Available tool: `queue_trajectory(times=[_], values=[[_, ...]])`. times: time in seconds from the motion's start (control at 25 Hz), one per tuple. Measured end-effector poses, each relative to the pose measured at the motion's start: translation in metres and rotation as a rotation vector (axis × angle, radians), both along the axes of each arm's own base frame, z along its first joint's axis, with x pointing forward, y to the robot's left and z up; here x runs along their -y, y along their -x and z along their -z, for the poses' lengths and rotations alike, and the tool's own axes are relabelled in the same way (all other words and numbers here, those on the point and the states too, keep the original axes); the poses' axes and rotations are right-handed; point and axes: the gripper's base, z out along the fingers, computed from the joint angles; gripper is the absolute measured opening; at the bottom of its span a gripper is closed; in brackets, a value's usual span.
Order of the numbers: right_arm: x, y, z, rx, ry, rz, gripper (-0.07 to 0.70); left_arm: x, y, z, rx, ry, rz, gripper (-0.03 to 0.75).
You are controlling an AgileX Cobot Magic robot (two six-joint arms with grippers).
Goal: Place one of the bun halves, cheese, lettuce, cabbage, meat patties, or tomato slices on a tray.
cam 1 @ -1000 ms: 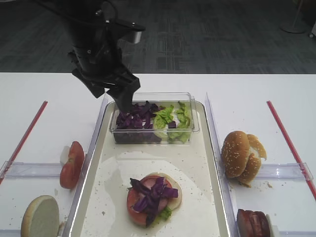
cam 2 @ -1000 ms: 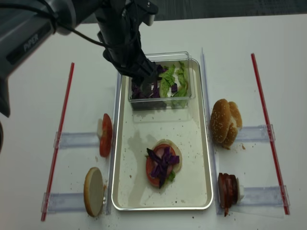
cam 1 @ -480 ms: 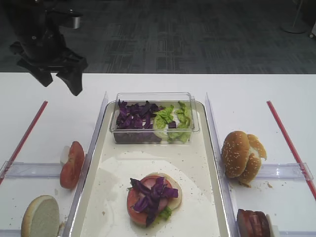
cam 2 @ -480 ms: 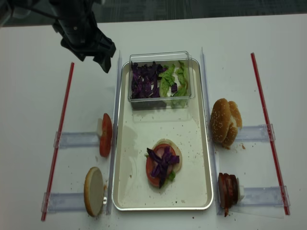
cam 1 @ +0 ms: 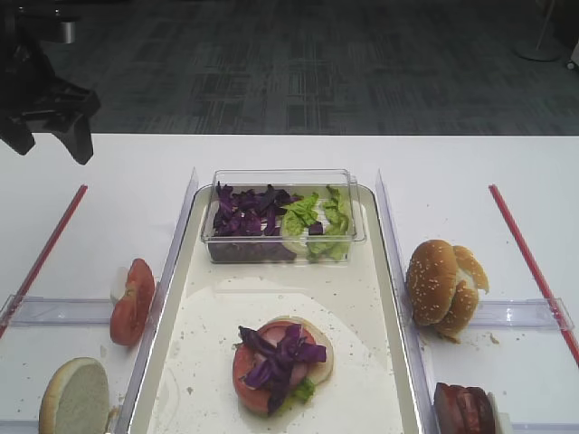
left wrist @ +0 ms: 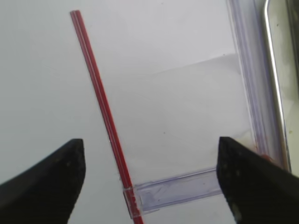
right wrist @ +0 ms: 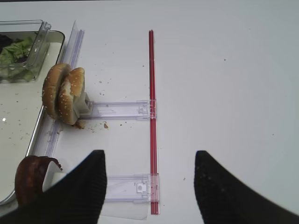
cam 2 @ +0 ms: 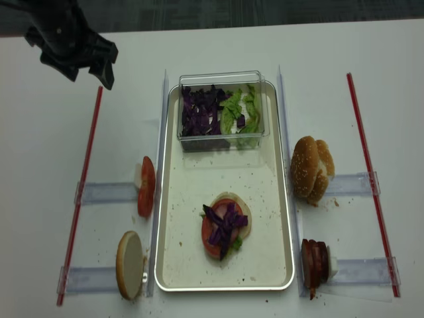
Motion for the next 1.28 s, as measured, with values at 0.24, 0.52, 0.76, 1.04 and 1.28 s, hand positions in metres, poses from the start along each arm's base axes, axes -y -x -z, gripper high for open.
queue_trajectory(times=[0.24, 0.52, 0.76, 1.04, 1.28], values=[[0.0, 0.0, 0.0, 0.0, 0.0, 0.0, 0.445, -0.01, 0.0, 0.0, 0.0, 0.003, -0.037, 0.533], [0.0, 0.0, 0.0, 0.0, 0.0, 0.0, 0.445, -0.013, 0.0, 0.0, -0.001, 0.003, -0.048, 0.533], [0.0, 0.0, 0.0, 0.0, 0.0, 0.0, 0.445, -0.012, 0.005, 0.011, -0.042, 0.008, -0.047, 0.534], [0.0, 0.0, 0.0, 0.0, 0.0, 0.0, 0.445, -0.011, 0.03, 0.006, -0.063, 0.019, -0.034, 0.534], [0.0, 0.0, 0.0, 0.0, 0.0, 0.0, 0.445, -0.011, 0.059, -0.004, -0.062, 0.023, -0.035, 0.534]])
